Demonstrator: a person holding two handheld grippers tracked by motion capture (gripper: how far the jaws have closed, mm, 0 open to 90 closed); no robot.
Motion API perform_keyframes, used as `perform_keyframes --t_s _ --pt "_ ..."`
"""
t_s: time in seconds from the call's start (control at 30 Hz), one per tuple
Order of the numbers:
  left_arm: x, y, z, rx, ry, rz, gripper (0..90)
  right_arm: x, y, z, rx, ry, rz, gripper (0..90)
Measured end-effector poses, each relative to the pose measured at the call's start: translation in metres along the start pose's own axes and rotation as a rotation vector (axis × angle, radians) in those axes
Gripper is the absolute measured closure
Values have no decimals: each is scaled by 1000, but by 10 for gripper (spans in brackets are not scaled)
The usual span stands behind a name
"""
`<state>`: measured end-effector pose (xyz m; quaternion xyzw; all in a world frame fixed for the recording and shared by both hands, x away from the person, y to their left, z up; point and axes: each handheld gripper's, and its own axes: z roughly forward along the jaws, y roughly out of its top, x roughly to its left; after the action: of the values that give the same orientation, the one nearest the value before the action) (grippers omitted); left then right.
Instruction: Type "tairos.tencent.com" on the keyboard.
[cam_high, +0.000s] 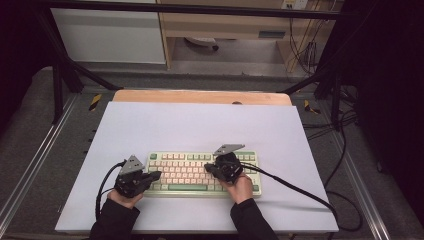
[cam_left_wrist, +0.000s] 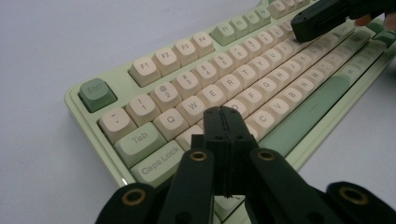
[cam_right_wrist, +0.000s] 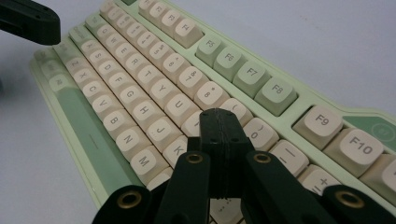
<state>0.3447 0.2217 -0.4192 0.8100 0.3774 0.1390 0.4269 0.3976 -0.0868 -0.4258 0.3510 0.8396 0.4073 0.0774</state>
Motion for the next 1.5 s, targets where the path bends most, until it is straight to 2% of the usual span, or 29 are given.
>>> perform_keyframes --t_s 0.5,0.73,1.07,1.5 --pt "0 0 0 2 -1 2 900 1 -2 1 16 -9 -18 900" --pt "0 0 0 2 -2 3 900 5 0 -11 -10 2 -28 900" --pt "-1 1 0 0 -1 4 900 8 -2 -27 -6 2 -62 900" --pt "-3 3 2 1 -1 10 900 1 -20 -47 -20 12 -43 900"
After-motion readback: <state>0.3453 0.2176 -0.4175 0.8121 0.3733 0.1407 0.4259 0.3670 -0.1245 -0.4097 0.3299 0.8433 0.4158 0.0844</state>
